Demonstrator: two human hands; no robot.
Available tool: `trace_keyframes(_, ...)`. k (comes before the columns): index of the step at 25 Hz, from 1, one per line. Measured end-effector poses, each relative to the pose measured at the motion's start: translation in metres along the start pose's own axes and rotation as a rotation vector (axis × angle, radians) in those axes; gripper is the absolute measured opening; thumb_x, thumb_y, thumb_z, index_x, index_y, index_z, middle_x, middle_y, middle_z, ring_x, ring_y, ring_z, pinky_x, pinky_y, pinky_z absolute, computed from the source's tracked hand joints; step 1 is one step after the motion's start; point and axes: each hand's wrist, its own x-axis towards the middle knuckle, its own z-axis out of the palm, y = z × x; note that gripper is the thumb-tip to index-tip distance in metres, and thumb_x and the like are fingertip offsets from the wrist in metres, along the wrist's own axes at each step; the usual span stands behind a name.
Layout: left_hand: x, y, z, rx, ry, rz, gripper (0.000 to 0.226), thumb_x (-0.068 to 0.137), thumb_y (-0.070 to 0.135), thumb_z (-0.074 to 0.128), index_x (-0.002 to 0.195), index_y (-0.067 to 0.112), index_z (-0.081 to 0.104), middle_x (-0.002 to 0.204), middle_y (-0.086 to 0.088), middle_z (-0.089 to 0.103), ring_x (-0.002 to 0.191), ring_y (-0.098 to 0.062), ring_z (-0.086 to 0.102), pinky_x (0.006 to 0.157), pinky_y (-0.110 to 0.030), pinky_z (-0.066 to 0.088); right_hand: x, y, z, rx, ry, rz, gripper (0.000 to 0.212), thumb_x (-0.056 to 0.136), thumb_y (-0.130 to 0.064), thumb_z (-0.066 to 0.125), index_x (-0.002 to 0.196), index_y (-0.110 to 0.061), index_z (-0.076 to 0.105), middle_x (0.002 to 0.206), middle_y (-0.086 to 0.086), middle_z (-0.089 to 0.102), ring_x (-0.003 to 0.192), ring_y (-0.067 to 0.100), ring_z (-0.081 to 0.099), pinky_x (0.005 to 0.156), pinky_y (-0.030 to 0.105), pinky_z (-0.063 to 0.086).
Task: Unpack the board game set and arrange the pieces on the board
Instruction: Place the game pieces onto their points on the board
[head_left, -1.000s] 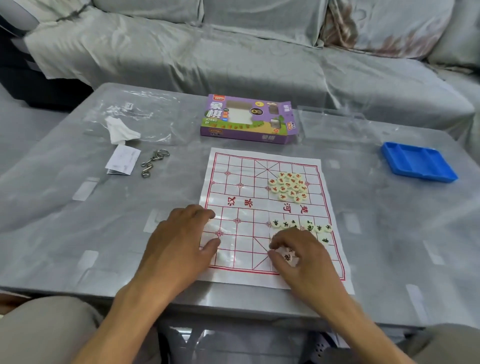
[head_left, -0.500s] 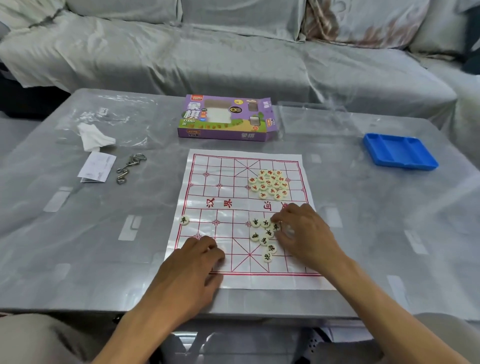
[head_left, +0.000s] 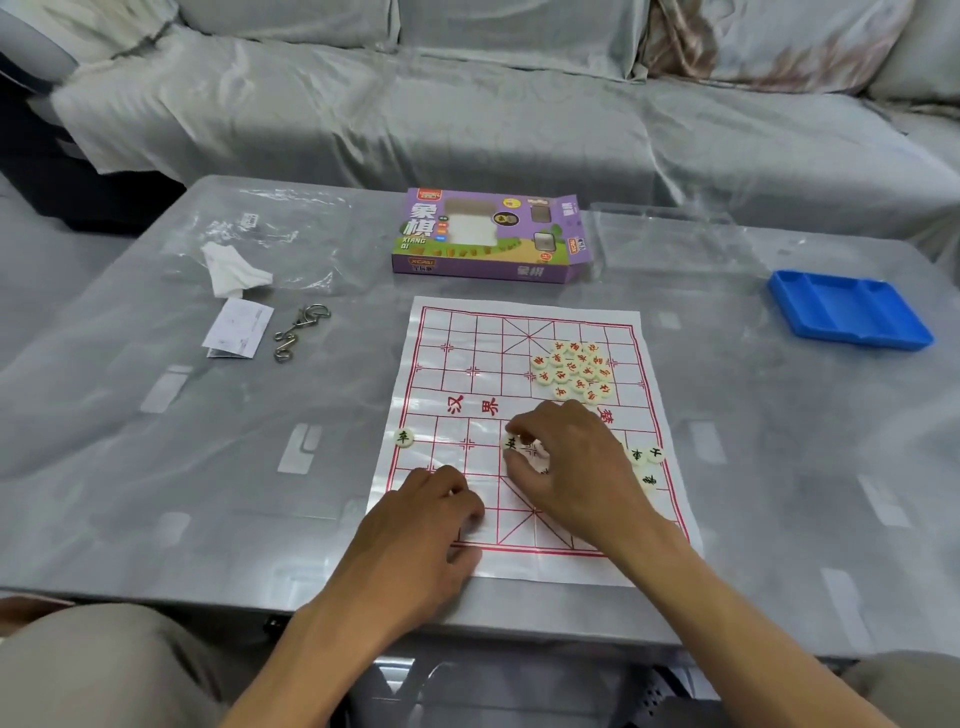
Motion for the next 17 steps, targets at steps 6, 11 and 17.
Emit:
trace_keyframes(6,-0.006,-0.005,0.007,-0.015,0.024,-0.006,0.028,0.088,0.040,0.053,0.114,0.033,0.059,0.119,0.017,0.047,0.110,-0.007,0.040,0.080,-0.020,0.036,0.023,-0.016,0.044,-0.033,-0.105,-0.036,0.024,0.082,-0.031,0.055,0.095,-0.019,0.072,0.085,-0.002,0.062,0.079,0.022,0.051,0.066,0.035,0.041)
trace_keyframes(11,-0.004,-0.006,0.007,-0.005,0.033,0.006,0.026,0.088,0.040,0.053,0.111,0.031,0.059,0.119,0.015,0.048,0.110,-0.008,0.040,0.078,-0.019,0.034,0.023,-0.017,0.045,-0.020,-0.108,-0.018,0.027,0.083,-0.035,0.055,0.098,-0.020,0.071,0.088,-0.002,0.063,0.082,0.023,0.052,0.069,0.035,0.041)
trace_keyframes(17,-0.004,-0.005,0.006,-0.026,0.044,0.015,0.028,0.090,0.040,0.053,0.117,0.032,0.058,0.123,0.018,0.047,0.113,-0.005,0.041,0.082,-0.016,0.035,0.000,0.021,0.007,-0.092,-0.105,0.066,0.034,0.089,-0.044,0.055,0.117,-0.028,0.064,0.124,-0.008,0.060,0.115,0.018,0.051,0.095,0.037,0.038)
